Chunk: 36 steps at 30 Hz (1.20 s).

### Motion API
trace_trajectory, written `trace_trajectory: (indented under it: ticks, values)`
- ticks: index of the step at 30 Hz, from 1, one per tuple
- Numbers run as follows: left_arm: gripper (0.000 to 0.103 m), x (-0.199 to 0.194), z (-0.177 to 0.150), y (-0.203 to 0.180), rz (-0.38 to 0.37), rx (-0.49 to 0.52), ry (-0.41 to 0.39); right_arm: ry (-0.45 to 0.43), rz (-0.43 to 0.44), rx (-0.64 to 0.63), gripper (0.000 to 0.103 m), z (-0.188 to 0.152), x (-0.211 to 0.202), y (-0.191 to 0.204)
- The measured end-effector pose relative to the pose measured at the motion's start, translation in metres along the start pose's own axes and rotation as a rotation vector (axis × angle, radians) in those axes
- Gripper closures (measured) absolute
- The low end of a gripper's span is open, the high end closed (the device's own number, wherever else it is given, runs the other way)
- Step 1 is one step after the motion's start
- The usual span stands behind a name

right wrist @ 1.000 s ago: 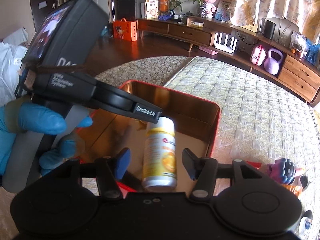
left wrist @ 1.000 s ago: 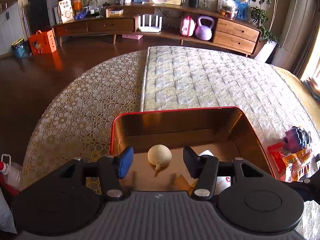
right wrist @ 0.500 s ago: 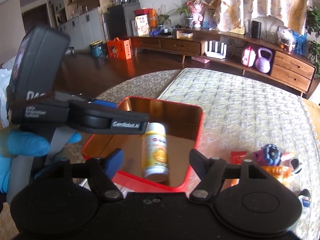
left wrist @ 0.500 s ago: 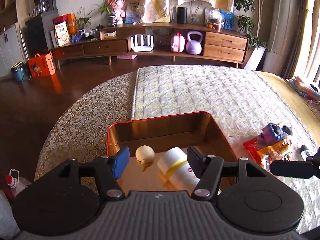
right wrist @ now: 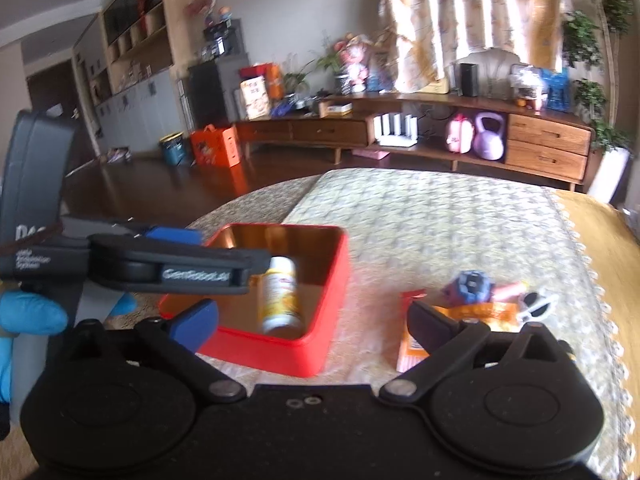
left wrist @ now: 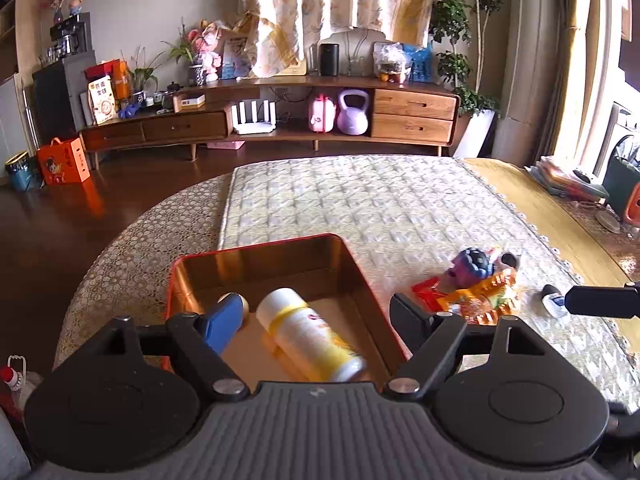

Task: Organize rigid objects
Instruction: 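Grasp the small glass jar with the right tool while the left tool grasps the orange snack packet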

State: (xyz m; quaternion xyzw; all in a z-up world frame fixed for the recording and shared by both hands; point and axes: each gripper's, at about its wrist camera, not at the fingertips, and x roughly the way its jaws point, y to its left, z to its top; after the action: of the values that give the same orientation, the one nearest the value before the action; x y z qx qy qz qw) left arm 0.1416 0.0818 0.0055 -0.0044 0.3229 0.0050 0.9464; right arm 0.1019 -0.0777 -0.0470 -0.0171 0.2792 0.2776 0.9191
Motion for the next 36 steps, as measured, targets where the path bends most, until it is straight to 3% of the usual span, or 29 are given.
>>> trace_trajectory:
  ticks: [5, 12, 25, 28, 36]
  values:
    - [0.017, -0.004, -0.007, -0.017, -0.048, -0.01, -0.001, -0.015, -0.035, 0.033, 0.0, -0.014, -0.013, -0.019]
    - [0.016, 0.003, -0.017, -0.045, -0.09, -0.002, 0.006, -0.009, -0.093, 0.056, 0.0, -0.034, -0.028, -0.051]
    - [0.016, 0.037, -0.018, -0.107, -0.22, 0.19, 0.031, 0.031, -0.215, 0.096, 0.001, -0.056, -0.035, -0.127]
    - [0.016, 0.052, -0.016, -0.12, -0.288, 0.249, 0.079, 0.057, -0.214, 0.078, 0.001, -0.059, -0.029, -0.138]
    - [0.016, 0.088, -0.004, -0.147, -0.333, 0.407, 0.162, 0.128, -0.18, 0.089, 0.006, -0.059, -0.012, -0.173]
